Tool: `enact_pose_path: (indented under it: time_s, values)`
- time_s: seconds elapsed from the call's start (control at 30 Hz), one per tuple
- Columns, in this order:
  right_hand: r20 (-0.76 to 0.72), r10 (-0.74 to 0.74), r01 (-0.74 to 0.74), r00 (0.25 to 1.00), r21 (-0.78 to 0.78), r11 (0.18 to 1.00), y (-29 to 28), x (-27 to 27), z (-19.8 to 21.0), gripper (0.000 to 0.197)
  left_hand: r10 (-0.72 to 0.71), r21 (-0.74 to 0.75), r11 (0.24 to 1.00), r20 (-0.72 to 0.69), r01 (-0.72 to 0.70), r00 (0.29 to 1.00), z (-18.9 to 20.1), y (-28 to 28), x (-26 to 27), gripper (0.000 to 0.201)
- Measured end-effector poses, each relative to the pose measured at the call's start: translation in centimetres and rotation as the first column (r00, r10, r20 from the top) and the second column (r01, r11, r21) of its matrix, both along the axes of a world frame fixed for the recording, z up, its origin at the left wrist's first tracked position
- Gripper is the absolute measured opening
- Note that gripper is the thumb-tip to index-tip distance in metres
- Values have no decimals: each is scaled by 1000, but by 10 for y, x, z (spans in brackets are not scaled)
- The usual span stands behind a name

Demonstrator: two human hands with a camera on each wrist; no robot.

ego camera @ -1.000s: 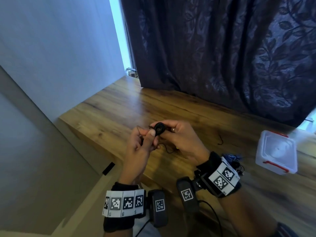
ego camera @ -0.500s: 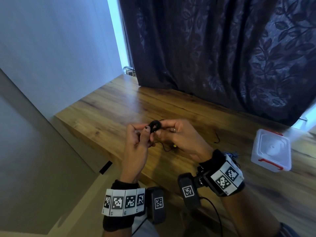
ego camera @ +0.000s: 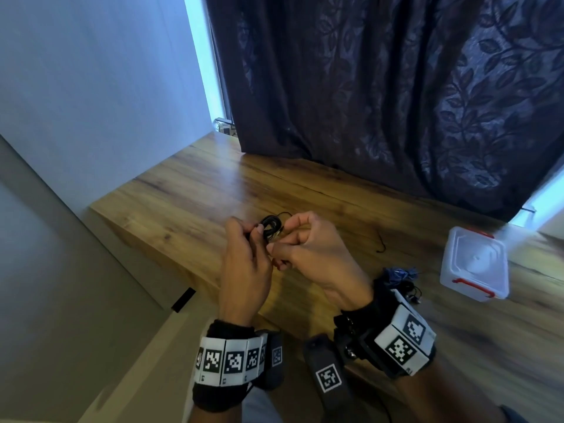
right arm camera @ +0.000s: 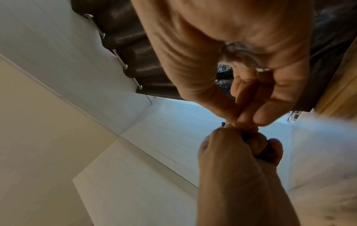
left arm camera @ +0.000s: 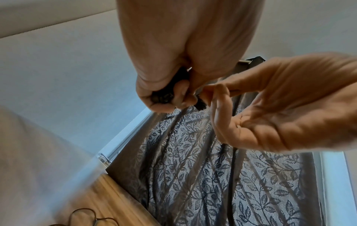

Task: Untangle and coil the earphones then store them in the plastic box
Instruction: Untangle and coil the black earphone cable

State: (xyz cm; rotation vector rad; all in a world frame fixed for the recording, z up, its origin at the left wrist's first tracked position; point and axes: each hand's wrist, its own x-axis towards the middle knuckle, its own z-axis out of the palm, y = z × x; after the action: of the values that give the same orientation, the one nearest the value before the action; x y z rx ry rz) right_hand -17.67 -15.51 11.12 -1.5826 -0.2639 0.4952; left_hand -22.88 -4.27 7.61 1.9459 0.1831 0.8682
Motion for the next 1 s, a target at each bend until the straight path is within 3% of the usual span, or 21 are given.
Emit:
enact_pose_path:
  time_s: [0.1, 0.2, 0.4, 0.5, 0.77, 1.0]
  values:
    - [240, -38, 61, 970, -89, 994, -3, -5, 0, 31, -4, 7, 1000, -9, 4, 1000, -1, 2, 0, 8]
    - [491, -68, 122, 869, -79, 989, -1, -13, -1, 23, -4, -22, 1000, -21, 4, 1000, -2, 6, 0, 8]
    - [746, -112, 155, 656, 12, 988, 7, -16, -5, 19, -54, -82, 995, -11, 53, 999, 0, 10, -4, 6]
    - [778, -114, 165, 618, 13, 986, 10, -12, -9, 21, -86, -99, 991, 0, 86, 996, -1, 11, -4, 6]
    - [739, -147, 172, 658, 42, 984, 5, -11, -11, 18, -72, -221, 973, -15, 67, 997, -3, 12, 0, 17]
    - [843, -94, 204, 529, -19, 979, 2, -13, -19, 20, -75, -234, 969, -3, 72, 997, 0, 12, 0, 2]
